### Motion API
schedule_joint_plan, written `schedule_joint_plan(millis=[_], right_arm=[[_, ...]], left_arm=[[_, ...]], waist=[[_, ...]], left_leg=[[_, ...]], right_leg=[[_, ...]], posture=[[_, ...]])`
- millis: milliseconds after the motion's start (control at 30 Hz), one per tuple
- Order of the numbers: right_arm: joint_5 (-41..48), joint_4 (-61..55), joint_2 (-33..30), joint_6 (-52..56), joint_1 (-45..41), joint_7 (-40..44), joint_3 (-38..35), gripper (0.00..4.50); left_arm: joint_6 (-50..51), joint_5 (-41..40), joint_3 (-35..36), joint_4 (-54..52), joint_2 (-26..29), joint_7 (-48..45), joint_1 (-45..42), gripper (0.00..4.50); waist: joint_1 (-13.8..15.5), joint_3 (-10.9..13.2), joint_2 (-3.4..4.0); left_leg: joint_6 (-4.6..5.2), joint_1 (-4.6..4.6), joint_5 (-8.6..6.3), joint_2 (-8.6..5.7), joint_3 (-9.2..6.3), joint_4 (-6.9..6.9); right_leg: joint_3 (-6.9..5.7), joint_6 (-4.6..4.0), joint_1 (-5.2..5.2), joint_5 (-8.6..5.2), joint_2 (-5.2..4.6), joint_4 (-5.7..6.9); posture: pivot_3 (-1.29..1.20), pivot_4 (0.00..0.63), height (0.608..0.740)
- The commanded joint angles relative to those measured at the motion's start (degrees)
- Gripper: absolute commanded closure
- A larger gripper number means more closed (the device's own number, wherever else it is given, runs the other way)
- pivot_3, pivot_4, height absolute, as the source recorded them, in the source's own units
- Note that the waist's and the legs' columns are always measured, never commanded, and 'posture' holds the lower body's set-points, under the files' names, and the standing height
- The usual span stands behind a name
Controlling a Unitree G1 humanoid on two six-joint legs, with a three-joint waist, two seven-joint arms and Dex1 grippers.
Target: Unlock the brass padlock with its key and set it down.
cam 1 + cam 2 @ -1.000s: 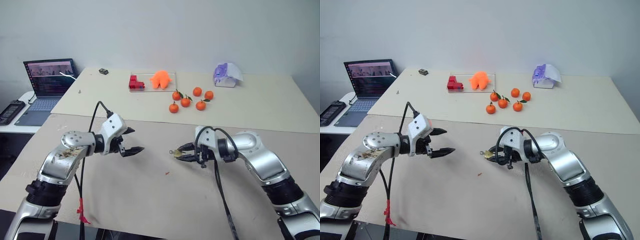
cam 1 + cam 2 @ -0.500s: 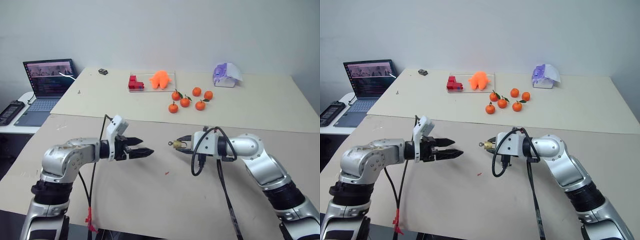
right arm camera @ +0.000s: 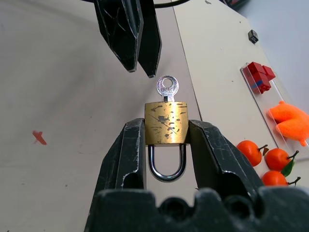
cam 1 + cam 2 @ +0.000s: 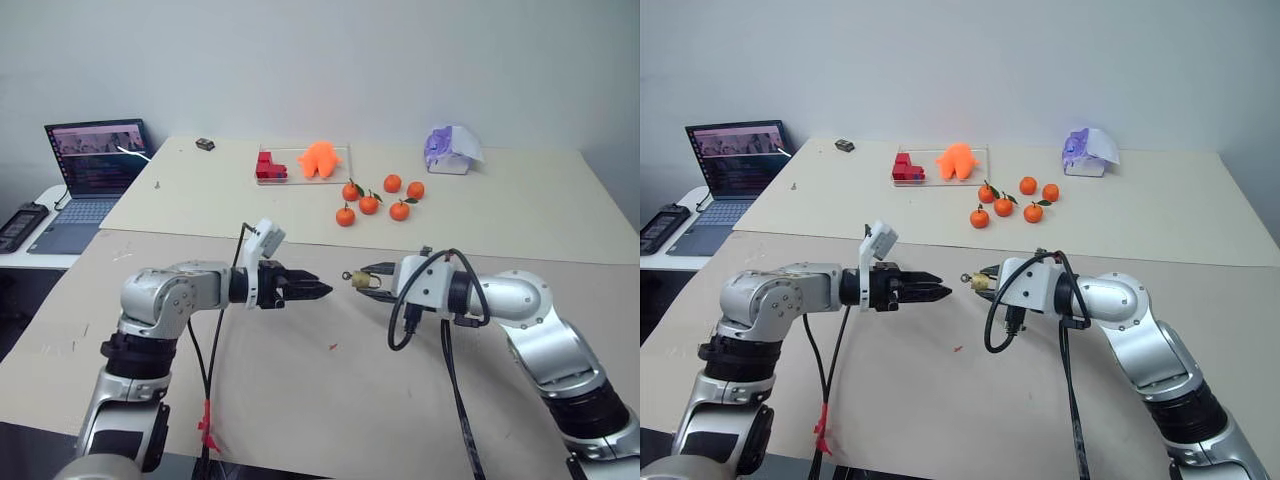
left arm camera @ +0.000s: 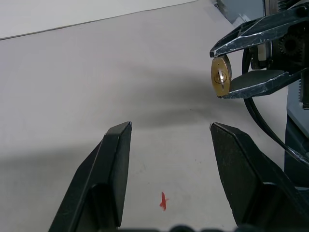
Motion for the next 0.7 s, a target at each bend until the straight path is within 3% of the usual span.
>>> schedule_joint_plan(millis=[33, 333, 700], right_arm=[[0.94, -3.81, -1.27, 1.67, 0.43, -0.42, -2.19, 3.59], [-0.14, -1.23, -2.31, -0.06, 0.81, -0.73, -2.1, 3.59], [-0.51, 1.61, -1.98, -2.0, -0.38, -0.75, -1.68, 3.59]], left_arm=[[-1.79, 0.15, -2.19, 0.48, 0.01, -2.22, -3.25, 1.78], [-7.4, 3.63, -5.31, 5.83, -0.94, -3.73, -7.11, 1.78], [-7.08, 3.56, -5.45, 4.67, -1.59, -3.75, -6.6, 1.78]], waist=[[0.1, 0.01, -0.01], [-0.05, 0.0, 0.0], [0.03, 0.0, 0.0]], left_leg=[[0.0, -0.01, 0.0, 0.0, 0.0, 0.0], [0.0, -0.04, 0.0, -0.05, -0.07, -0.01], [0.0, -0.07, 0.0, -0.06, -0.1, 0.01]], right_leg=[[-0.01, 0.0, 0.0, 0.0, 0.0, 0.0], [0.01, 0.0, -0.01, 0.0, 0.0, -0.05], [0.0, 0.01, -0.01, 0.0, 0.0, -0.05]], posture=[[0.0, 0.15, 0.723], [0.0, 0.15, 0.723], [0.0, 0.15, 0.723]])
